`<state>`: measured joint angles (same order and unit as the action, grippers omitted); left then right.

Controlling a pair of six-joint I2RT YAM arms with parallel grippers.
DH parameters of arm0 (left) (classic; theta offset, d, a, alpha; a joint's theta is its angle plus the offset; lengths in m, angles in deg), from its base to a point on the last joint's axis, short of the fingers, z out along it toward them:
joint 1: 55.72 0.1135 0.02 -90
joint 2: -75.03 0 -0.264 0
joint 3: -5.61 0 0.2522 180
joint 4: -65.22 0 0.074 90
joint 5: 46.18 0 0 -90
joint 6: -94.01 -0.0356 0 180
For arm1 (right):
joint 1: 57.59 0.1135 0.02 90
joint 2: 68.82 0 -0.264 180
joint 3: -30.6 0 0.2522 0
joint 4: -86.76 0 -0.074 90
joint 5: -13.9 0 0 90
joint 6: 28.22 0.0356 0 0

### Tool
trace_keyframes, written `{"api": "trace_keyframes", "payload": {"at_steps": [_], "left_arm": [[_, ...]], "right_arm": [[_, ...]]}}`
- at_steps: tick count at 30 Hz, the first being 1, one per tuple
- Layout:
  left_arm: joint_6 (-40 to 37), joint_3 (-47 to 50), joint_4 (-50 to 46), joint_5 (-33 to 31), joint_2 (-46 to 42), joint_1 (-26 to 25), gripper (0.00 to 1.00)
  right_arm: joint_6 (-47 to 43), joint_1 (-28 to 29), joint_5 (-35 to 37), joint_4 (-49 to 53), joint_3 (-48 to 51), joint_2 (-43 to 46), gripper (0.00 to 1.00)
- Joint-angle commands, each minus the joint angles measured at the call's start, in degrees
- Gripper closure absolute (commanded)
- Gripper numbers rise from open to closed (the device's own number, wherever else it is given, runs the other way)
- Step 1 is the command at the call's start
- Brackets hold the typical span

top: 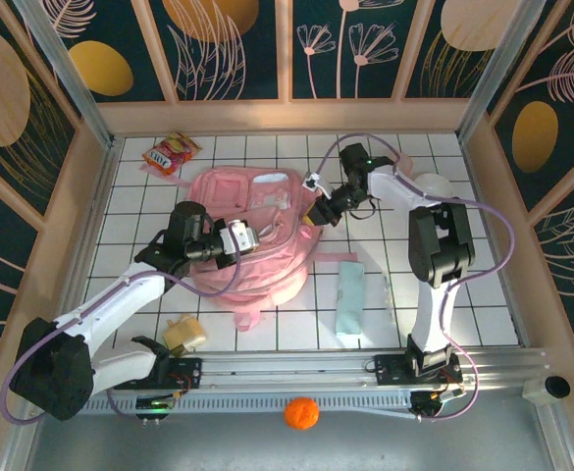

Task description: Pack the student bag

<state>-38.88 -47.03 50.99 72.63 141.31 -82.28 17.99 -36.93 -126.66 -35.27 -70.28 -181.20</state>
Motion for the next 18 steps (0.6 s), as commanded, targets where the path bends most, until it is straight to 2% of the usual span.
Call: {"api": "trace_keyframes", "payload": {"at_steps": [1, 6, 10, 12, 13, 18], "left_arm": [[1.2, -0.7, 7.2, -5.4, -0.1, 0.3, 1.00], [2.0, -1.5, 7.0, -6.9, 0.7, 0.3, 1.00], [0.0, -1.3, 6.2, -0.7, -0.2, 0.3, 1.00], [-0.9, -0.7, 6.1, 3.3, -0.9, 0.3, 1.00], [-1.4, -0.5, 5.9, 5.1, -1.3, 0.2, 1.00], [-3.0, 0.5, 5.7, 7.4, -2.6, 0.3, 1.00]], "right_arm": [[5.4, 2.3, 2.9, 0.7, -1.3, 4.4, 1.00], [9.3, 4.2, 6.9, 2.1, -1.3, 5.6, 1.00], [11.3, 4.2, 10.9, -2.6, 2.1, 7.9, 0.99], [11.3, 3.0, 12.0, -6.5, 4.6, 9.0, 0.89], [10.9, 2.1, 11.4, -8.4, 5.5, 9.2, 0.77], [6.2, -0.9, 7.5, -12.1, 6.2, 6.6, 0.62]]}}
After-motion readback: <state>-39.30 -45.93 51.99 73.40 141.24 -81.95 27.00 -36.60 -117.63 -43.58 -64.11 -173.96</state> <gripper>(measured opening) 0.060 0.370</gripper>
